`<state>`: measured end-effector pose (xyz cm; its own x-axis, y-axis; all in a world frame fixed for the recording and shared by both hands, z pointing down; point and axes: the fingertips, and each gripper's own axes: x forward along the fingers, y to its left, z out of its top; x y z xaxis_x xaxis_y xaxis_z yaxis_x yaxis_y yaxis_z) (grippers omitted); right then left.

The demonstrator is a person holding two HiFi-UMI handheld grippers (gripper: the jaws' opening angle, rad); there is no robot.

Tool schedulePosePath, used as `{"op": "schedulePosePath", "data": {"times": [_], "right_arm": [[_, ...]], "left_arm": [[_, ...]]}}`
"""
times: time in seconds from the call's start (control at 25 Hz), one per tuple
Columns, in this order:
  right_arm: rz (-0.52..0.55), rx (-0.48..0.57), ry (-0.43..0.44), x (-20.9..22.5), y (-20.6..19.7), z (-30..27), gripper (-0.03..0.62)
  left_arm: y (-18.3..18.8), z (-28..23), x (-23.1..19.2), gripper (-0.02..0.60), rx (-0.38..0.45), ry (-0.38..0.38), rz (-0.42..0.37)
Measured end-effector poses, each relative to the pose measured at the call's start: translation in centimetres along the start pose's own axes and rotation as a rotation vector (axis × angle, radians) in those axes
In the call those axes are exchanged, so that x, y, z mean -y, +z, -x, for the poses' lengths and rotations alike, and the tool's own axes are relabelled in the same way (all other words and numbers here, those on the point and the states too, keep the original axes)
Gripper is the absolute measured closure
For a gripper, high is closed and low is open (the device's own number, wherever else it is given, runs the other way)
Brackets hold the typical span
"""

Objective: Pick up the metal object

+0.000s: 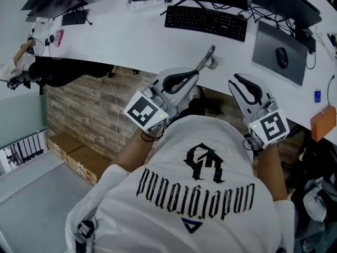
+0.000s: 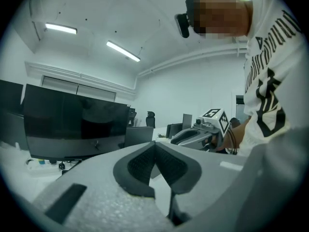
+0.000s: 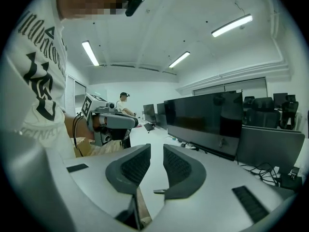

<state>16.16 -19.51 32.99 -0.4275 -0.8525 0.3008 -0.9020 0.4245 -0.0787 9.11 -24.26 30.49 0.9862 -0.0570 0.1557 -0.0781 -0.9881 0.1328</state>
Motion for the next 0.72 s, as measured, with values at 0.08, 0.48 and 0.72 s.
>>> {"op": "schedulePosePath", "data": {"times": [0.08, 0.48, 0.72], "right_arm": [[-0.028, -0.003, -0.004, 0.8, -0.2, -1.4, 0.538], [-0.241, -0.056, -0.021, 3.8, -2.6, -7.2, 0.484], [-0.310, -0.151, -0.047, 6.0, -7.1, -9.7, 0.476]], "left_arm": [[-0.4, -0.6, -1.5, 0.568, -0.009, -0.017, 0.009], [-3.8, -2.1, -6.7, 0.566, -0.087, -0.093, 0.073], [-6.5, -3.7, -8.6, 0.568, -0.134, -0.134, 0.088]]}}
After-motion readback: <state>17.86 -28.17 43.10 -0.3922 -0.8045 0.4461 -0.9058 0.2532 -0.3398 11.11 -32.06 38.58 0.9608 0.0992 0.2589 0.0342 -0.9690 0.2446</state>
